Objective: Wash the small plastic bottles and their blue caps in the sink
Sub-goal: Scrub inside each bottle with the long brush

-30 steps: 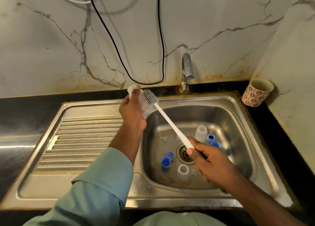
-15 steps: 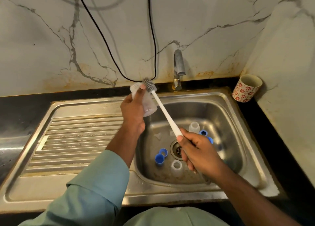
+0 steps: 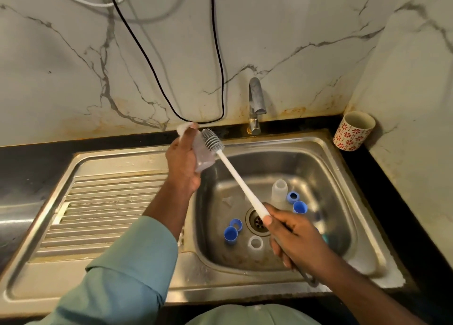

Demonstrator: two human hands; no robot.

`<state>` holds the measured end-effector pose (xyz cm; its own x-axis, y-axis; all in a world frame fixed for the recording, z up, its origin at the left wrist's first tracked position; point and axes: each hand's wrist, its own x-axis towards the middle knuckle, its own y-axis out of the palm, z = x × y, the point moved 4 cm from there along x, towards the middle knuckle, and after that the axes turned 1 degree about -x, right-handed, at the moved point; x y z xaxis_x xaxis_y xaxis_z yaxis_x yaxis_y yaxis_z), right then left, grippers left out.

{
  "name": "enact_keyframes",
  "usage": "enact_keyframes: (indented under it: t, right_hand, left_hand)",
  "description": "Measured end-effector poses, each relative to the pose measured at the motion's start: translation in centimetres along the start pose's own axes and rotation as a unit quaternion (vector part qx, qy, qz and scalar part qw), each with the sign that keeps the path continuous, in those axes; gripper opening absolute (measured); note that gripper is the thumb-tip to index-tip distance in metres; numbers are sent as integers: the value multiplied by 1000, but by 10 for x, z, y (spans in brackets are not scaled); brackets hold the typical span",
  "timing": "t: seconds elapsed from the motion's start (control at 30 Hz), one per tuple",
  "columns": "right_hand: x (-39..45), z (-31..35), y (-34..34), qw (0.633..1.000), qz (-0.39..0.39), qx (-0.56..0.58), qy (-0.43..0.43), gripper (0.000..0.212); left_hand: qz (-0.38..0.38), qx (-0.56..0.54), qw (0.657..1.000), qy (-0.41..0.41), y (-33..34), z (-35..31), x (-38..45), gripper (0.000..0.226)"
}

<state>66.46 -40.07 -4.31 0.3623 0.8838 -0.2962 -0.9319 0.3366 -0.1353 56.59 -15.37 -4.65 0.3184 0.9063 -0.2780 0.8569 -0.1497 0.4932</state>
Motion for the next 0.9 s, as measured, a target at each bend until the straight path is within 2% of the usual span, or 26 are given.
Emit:
enact_keyframes:
  t: [0.1,0.2,0.37,0.47,0.57,0.73,0.9]
  right_hand:
    - [19,6,0,1000,-14,4,-16,24]
    - [15,1,0,1000,2,-13,-15,26]
    - [18,-3,-3,1000,-11,-6,-1,25]
    - [21,-2,-5,1000,-2,-13,0,27]
    - [5,-6,-8,1000,13,-3,6,29]
    - [20,-2,-4,1000,-15,-14,1,29]
    - [2,-9,-9,1000,2,-28,1,30]
  left_hand:
    - [16,35,999,-11,11,12,-7,76]
    - [-31,-39,999,-18,1,2,0,66]
    - [67,16,997,-31,7,13,-2,87]
    - [83,-42,995,-47,7,14,1,92]
    - [63,-79,992,-71,-4,10,9,82]
    - [114,-59,989,-78,14,24,-5,74]
    - [80,-106,989,-73,4,8,5,65]
